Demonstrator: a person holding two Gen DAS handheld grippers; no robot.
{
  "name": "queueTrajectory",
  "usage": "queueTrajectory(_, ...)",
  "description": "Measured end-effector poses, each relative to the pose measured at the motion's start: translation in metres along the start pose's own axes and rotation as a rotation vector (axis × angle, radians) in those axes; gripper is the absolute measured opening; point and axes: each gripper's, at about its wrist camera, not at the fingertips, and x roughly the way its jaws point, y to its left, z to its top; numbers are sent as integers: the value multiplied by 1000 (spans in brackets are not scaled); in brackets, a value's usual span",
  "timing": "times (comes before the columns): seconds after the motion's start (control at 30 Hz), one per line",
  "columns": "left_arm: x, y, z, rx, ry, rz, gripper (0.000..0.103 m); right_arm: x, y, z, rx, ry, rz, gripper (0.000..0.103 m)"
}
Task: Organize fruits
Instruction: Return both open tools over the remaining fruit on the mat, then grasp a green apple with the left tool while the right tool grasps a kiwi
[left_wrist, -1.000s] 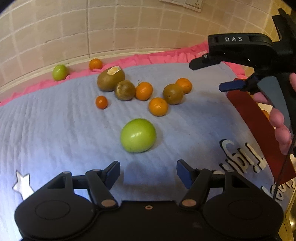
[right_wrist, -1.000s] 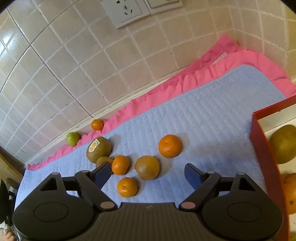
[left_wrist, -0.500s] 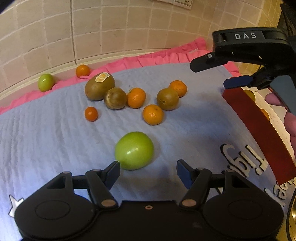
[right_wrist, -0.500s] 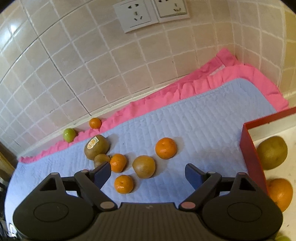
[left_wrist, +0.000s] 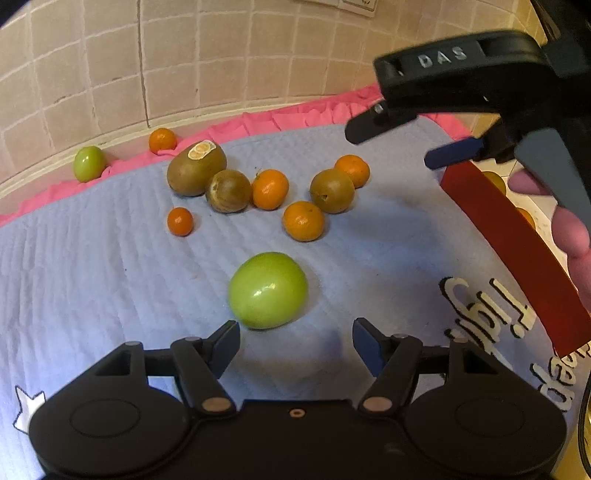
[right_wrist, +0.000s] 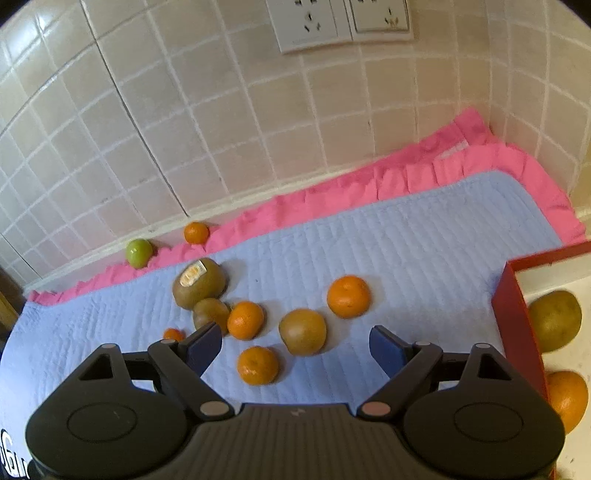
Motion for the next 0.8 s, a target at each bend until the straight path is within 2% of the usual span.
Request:
queueTrajectory(0.2,2,9,-1,-2,1,-21,80,0,-16,-8,12,14,-55,88)
queueTrajectory(0.4,13,17,9,-19,16,-60,80,5,-22,-10,-2,17,-72,76)
queueTrajectory(0.57,29,20,18,-8,39,-54,80,34,-14,-9,4,62,-38,76)
queueTrajectory(0.7,38,22,24,-13,41,-65,80,57,-11,-4,67,81,8,76)
queueTrajectory(0.8,43,23,27,-7,38,-64,80,72,-6,0,65,79,-29,75)
